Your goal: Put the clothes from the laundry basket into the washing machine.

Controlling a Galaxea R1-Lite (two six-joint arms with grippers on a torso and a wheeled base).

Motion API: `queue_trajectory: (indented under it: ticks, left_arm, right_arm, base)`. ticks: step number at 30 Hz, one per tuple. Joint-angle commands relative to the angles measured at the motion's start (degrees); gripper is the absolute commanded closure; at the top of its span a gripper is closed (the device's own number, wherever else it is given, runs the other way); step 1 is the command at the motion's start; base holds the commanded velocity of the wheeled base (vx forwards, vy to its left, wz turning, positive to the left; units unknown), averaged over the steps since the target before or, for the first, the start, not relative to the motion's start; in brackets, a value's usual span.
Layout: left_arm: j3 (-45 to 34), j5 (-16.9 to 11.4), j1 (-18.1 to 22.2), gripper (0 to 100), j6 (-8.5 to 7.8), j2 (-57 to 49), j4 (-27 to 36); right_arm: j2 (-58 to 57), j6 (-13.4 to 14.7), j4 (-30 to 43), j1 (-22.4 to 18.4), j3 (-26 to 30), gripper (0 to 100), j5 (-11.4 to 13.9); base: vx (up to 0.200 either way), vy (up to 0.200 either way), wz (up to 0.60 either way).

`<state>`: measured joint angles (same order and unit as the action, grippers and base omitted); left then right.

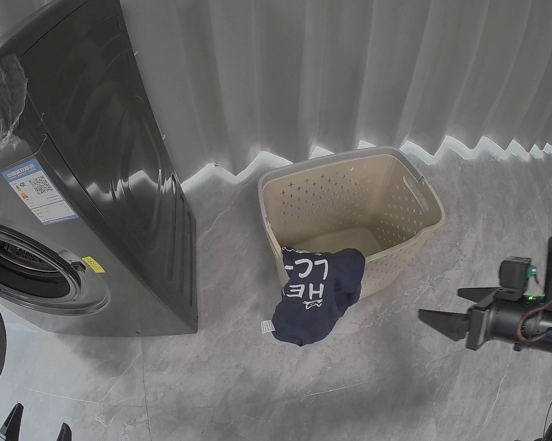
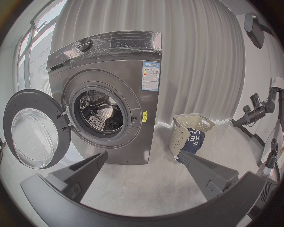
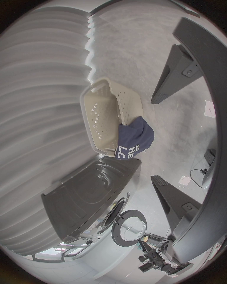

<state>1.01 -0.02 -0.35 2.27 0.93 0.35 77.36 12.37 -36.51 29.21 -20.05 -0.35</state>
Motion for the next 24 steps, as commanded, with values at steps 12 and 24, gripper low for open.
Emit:
queue_trajectory:
  ticks: [12, 24]
  left_arm:
    - [-0.9, 0.0, 0.0, 0, 0.19, -0.9, 0.0]
    - [-0.9, 0.0, -0.1, 0, 0.28, -0.9, 0.0]
  right_arm:
    - [31.1, 1.8, -13.3, 7.3, -11.9, 0, -5.9]
    - [41.4, 1.3, -14.6, 6.9, -21.4, 0, -9.1]
  base:
    - [0.0, 0.0, 0.0]
    - [0.0, 0.0, 0.0]
